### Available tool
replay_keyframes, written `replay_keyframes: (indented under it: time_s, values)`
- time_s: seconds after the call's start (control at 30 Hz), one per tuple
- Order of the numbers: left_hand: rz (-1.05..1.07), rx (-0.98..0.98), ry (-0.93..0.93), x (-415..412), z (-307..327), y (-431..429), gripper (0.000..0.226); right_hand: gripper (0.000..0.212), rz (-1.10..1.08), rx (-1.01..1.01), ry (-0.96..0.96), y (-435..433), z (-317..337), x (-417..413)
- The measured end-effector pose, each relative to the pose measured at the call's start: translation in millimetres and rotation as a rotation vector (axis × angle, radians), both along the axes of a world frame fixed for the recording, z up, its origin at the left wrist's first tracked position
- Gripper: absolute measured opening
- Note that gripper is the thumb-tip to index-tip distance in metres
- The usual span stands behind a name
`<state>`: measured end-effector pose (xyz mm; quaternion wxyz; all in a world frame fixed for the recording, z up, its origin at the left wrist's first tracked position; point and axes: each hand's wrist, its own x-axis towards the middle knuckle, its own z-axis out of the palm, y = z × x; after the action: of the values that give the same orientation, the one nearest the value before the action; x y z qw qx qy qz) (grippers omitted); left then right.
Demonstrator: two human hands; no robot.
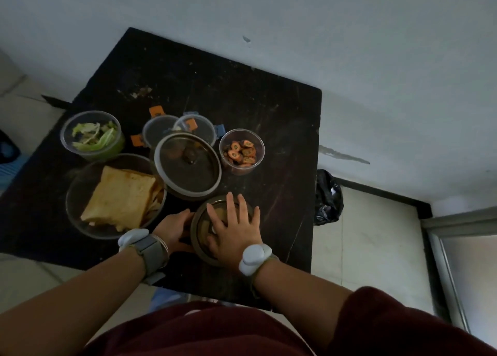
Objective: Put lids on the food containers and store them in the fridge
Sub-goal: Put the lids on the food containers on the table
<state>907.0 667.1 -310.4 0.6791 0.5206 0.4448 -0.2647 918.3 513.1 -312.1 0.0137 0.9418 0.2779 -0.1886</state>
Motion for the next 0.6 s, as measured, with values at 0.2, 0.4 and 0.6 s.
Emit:
replay_keyframes:
  time_s: [0.2, 0.4, 0.6]
  values:
    - [0.094, 0.008, 0.012, -4.3, 18.6, 8.0, 0.048, 0.066, -0.030, -0.019, 0.014, -1.5, 9.2, -2.2]
    - [-0.135, -0.002, -0.082, -7.8, 42.2, 44.6, 0.040, 0.065, -0.025, -0.002, -0.049, -4.7, 11.6, -4.2]
    - [0.089, 0.479, -0.450, 3.0, 50.7, 100.3, 0.018, 0.075, 0.064, 0.061, -0.024, 38.3, 33.6, 31.2]
